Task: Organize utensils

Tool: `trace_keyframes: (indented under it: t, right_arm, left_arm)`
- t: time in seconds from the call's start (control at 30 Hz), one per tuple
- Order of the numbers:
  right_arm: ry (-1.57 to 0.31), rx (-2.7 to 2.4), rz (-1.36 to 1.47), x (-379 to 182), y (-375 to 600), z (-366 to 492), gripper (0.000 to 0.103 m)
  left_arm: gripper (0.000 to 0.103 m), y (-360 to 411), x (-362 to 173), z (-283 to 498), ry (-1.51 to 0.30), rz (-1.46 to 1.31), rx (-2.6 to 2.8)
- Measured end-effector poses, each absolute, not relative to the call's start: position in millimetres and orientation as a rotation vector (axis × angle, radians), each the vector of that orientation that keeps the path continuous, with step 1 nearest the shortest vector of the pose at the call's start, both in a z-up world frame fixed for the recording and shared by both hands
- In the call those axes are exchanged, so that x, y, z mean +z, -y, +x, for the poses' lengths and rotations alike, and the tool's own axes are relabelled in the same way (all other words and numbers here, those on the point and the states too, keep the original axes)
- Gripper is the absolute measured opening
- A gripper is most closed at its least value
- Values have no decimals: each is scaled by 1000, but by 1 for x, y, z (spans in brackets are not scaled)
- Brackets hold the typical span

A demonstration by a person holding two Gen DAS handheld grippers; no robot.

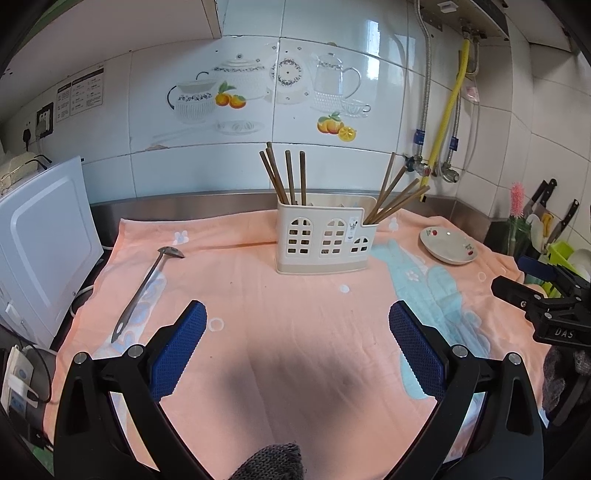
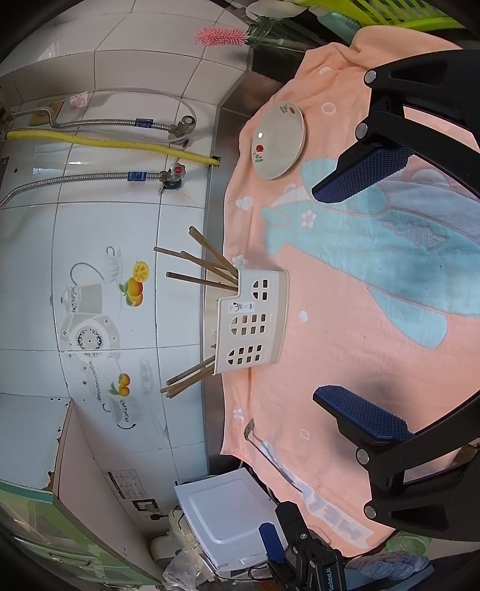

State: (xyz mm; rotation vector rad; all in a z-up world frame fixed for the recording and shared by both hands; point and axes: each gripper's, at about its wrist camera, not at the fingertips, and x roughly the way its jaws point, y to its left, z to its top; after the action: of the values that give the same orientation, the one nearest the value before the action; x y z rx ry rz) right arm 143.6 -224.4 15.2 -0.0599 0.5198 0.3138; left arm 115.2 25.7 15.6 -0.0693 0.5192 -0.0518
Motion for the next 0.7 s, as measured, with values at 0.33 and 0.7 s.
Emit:
trace_keyframes:
  t: [0.33,0.7]
  right_arm:
    - [-529,317,-63,15,223,144,96]
    - [-532,321,-61,15,223,144,96]
  left_arm:
    - [98,-24,16,114,-521,-72,-55]
    - [98,-24,16,112,-520,-72,-59]
